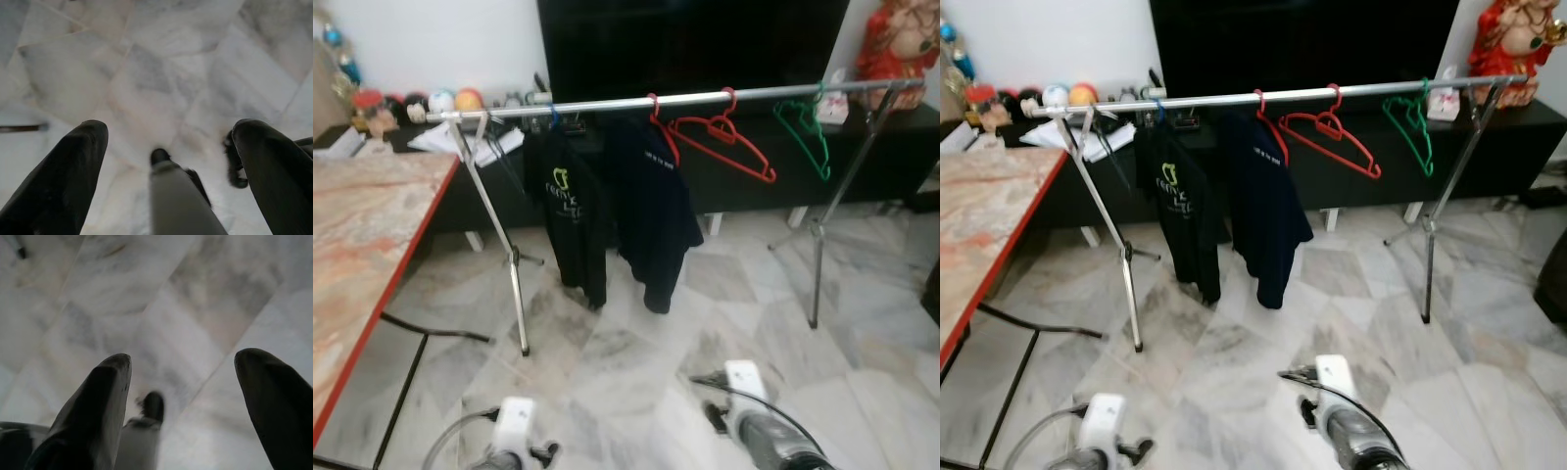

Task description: Hang hanger

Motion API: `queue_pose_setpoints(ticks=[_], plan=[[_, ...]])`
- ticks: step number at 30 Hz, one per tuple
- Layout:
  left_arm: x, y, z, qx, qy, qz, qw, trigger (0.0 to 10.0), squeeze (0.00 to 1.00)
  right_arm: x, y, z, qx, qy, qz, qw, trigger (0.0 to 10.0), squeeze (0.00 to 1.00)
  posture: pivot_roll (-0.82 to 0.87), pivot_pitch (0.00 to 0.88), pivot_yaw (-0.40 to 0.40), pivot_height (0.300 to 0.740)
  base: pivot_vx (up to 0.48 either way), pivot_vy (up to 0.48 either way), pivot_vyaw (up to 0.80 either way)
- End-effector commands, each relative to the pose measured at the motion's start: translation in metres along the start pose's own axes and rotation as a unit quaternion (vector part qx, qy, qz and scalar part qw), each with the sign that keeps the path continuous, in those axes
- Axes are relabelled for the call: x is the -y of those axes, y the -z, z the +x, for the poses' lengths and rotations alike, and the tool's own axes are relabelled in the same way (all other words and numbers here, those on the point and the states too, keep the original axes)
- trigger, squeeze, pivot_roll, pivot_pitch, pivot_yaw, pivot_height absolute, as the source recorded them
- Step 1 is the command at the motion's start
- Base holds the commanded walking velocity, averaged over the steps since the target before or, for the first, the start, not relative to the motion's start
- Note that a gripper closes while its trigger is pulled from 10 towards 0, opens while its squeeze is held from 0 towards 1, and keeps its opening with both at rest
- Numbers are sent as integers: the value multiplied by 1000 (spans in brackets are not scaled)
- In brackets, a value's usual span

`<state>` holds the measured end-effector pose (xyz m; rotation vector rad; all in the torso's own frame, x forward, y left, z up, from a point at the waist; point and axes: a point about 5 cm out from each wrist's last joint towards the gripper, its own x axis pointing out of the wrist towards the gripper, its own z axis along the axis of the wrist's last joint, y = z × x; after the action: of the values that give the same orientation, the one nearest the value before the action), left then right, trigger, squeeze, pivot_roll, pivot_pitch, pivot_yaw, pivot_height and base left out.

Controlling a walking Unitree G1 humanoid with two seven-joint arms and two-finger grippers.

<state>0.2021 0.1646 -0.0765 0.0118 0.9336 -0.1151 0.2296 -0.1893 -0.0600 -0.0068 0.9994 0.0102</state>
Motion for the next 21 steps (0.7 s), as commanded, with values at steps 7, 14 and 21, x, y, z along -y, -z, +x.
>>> queue_pose_setpoints(ticks=[7, 14, 21], plan=[[-13, 2, -2, -6, -17, 5, 1000, 10000, 0, -12, -6, 1, 7, -17, -1, 1000, 10000, 0, -91, 0, 12, 740, 371, 0, 0], [-13, 3, -2, -6, -16, 5, 1000, 10000, 0, -12, -6, 1, 6, -17, -2, 1000, 10000, 0, -89, 0, 11, 740, 377, 0, 0], [-13, 4, -3, -7, -16, 6, 1000, 10000, 0, -13, -5, 1, 5, -18, -3, 1000, 10000, 0, -86, 0, 12, 740, 379, 0, 0]])
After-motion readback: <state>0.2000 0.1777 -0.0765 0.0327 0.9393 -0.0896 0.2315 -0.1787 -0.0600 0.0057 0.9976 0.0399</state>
